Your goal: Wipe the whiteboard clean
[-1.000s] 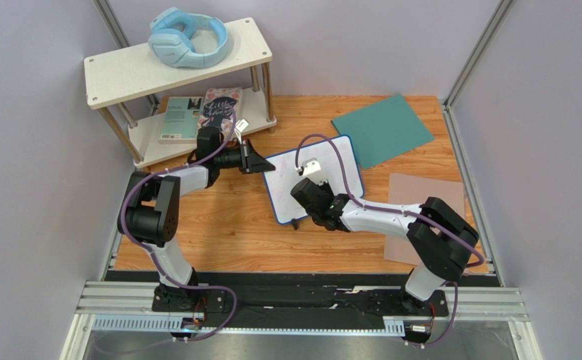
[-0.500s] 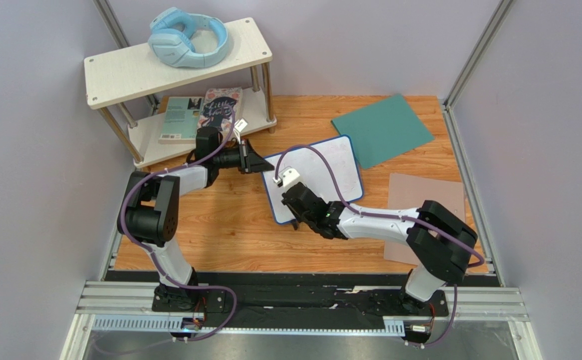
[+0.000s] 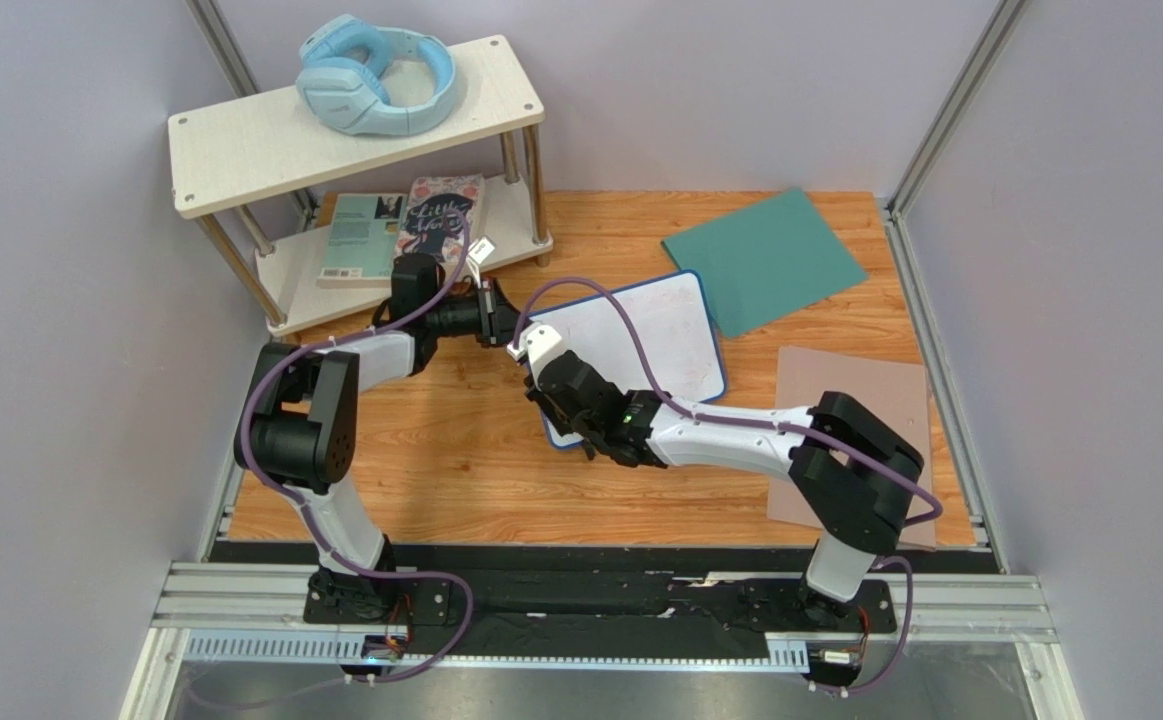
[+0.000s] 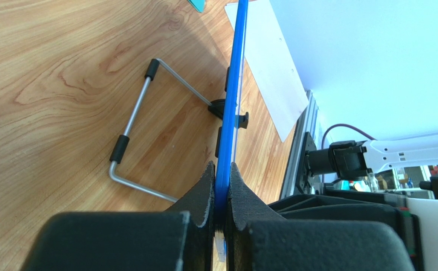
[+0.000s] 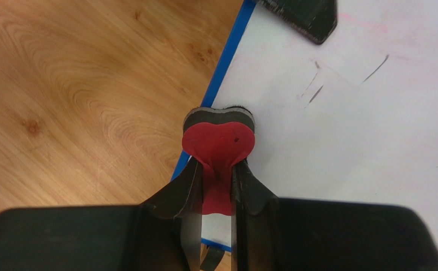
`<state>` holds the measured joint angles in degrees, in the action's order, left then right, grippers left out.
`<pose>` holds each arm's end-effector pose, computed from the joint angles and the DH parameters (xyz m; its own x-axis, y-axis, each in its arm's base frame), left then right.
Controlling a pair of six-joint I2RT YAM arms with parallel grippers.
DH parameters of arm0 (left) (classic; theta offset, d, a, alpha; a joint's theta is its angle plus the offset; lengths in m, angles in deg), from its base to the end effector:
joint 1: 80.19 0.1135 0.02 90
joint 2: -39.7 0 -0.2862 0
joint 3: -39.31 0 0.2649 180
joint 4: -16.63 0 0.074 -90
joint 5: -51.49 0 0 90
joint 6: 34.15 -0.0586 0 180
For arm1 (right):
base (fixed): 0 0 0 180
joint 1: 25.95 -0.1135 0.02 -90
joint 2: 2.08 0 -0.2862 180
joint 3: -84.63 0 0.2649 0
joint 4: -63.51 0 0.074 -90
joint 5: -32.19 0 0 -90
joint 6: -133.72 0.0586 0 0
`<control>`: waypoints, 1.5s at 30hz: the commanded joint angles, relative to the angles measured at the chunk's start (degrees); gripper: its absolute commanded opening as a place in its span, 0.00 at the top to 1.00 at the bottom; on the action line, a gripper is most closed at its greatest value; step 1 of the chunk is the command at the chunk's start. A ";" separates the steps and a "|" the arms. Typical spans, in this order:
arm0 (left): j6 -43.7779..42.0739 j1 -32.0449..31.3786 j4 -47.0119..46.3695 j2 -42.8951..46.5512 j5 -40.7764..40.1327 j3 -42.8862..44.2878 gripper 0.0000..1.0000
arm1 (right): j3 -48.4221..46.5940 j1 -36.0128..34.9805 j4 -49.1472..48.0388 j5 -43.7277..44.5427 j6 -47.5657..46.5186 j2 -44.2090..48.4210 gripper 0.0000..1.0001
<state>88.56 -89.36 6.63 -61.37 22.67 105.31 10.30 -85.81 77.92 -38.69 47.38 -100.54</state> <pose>0.3713 -0.1119 0.1988 -0.8169 -0.1320 -0.5615 0.4978 0.3305 -0.8018 0.2200 0.3406 0.2077 -0.3562 -0.4933 -0.7936 -0.6671 0.7290 -0.1537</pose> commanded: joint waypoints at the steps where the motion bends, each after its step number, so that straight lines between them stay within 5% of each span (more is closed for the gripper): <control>1: -3.09 0.29 0.24 -0.70 -4.15 -0.08 1.00 | -5.21 0.26 -2.91 9.17 0.12 -1.82 1.00; 16: -2.74 0.29 -0.20 -0.61 -3.80 -0.26 1.00 | -8.91 7.99 -7.73 9.98 -1.82 0.28 1.00; 27: -2.39 0.29 -0.90 -0.87 -3.62 -0.43 1.00 | -10.22 8.80 -7.39 1.54 3.55 -0.69 1.00; 35: -2.30 0.21 -0.90 -0.79 -3.71 -0.43 1.00 | -9.08 2.38 -5.02 12.95 2.58 -3.32 1.00; 45: -2.39 0.21 -0.90 -0.88 -3.71 -0.43 1.00 | -6.54 2.37 0.96 19.21 7.32 -4.47 1.00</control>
<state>89.61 -89.38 6.36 -61.77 22.54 105.31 1.62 -84.56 76.29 -23.94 51.78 -104.75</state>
